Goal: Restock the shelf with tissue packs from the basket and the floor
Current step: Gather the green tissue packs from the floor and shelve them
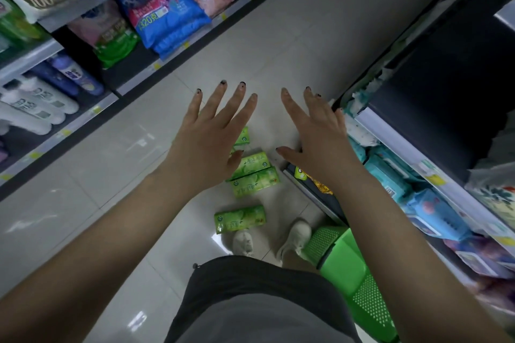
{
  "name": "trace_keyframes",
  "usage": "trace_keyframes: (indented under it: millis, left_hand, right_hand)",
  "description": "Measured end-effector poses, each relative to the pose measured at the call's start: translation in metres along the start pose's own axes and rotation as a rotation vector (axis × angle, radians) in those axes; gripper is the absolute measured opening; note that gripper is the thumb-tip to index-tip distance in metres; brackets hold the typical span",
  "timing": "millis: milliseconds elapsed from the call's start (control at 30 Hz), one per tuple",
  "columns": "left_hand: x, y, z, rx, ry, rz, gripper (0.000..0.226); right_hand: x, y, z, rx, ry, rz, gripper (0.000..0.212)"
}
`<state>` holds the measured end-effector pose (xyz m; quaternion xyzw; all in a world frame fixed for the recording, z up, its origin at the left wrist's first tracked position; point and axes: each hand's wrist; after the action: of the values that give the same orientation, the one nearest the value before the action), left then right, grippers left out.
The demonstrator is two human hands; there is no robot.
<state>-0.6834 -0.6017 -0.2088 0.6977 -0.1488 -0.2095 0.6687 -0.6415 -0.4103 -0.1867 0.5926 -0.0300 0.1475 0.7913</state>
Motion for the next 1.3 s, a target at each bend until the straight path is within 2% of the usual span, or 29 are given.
trace_keyframes:
  millis: [533, 733, 1033, 1300]
  left_hand:
    - [0.001, -0.002, -0.011, -0.023, 0.018, 0.066, 0.090]
    - [0.004, 0.009, -0.041, -0.016, 0.091, 0.099, 0.088]
    - [0.019, 0.004, -0.101, -0.039, 0.129, 0.036, 0.093]
    - [0.029, 0.000, -0.116, -0.033, 0.223, 0.132, 0.092]
  right_hand:
    - [0.011, -0.008, -0.025, -0.064, -0.030, -0.013, 0.091]
    - [0.029, -0.005, -0.048, -0.062, 0.016, -0.011, 0.091]
    - [0.057, 0.004, -0.098, -0.054, 0.100, -0.002, 0.089]
    - [0.064, -0.002, -0.114, -0.034, 0.132, 0.048, 0.091]
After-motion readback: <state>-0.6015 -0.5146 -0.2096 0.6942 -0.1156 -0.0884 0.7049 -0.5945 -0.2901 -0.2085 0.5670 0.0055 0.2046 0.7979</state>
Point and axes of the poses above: each hand's wrist, its own x-axis away from the middle knuckle, its own y-axis out of the back of the hand, z = x × y, and after that the axes turned 13 degrees about y, right-handed
